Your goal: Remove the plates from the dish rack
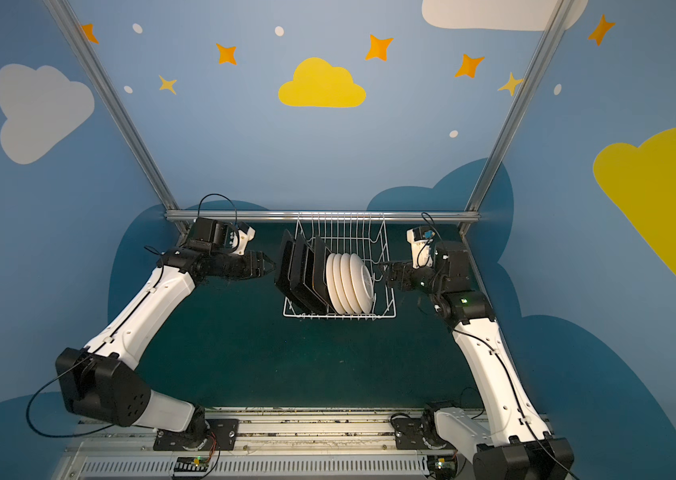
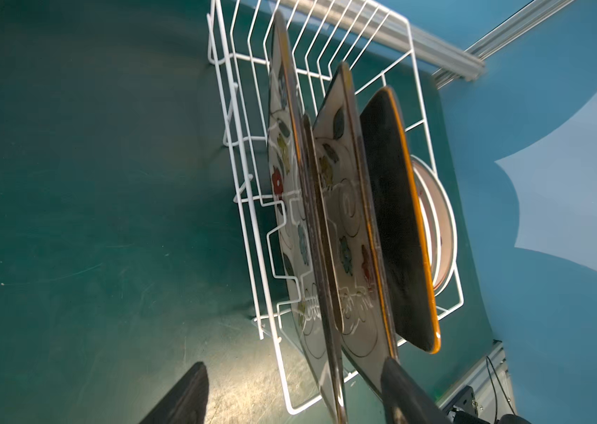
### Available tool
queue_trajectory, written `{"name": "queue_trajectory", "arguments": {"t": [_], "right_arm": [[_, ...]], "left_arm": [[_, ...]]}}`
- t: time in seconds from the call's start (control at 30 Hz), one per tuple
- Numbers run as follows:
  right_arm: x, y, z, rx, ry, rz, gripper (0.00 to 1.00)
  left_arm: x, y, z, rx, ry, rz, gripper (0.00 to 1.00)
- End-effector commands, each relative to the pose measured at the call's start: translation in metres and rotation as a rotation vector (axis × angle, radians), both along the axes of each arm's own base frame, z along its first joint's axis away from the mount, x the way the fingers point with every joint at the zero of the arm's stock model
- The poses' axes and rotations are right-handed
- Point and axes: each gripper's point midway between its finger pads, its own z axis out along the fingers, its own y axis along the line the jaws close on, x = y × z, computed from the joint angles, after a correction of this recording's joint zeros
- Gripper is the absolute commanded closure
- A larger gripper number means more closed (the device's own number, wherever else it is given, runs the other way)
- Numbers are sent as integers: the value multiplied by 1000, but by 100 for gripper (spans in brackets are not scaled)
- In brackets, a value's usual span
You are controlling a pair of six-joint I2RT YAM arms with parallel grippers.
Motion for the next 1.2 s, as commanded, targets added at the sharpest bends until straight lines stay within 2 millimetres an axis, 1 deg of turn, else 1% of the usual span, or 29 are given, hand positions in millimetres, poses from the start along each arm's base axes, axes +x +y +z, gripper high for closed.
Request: {"name": "queue_trajectory", "arguments": {"t": [0.0, 0.1, 0.17, 0.3, 0.47, 0.67, 0.93, 1.17], "right_arm": [[3, 4, 11, -6, -27, 6, 5], [4, 7, 8, -13, -16, 9, 5], [4, 9, 6, -17, -11, 13, 5], [5, 12, 4, -28, -6, 16, 5], [5, 13, 3, -41, -9, 11, 5], [5, 14, -3, -46, 2, 12, 5], [6, 15, -7, -52, 11, 13, 5], [6, 14, -15, -64, 24, 13, 5]], "left_arm": [[2, -2, 1, 15, 25, 14, 28], [8, -4, -5, 30, 44, 18, 32], [13, -4, -7, 49, 38, 27, 37], [21, -6, -11, 58, 38, 37, 41], [32, -15, -13, 29, 44, 24, 44], [42, -27, -20, 9, 67, 2, 46], [48, -46, -38, 12, 111, -36, 50], [52, -52, -52, 18, 146, -36, 54]]}}
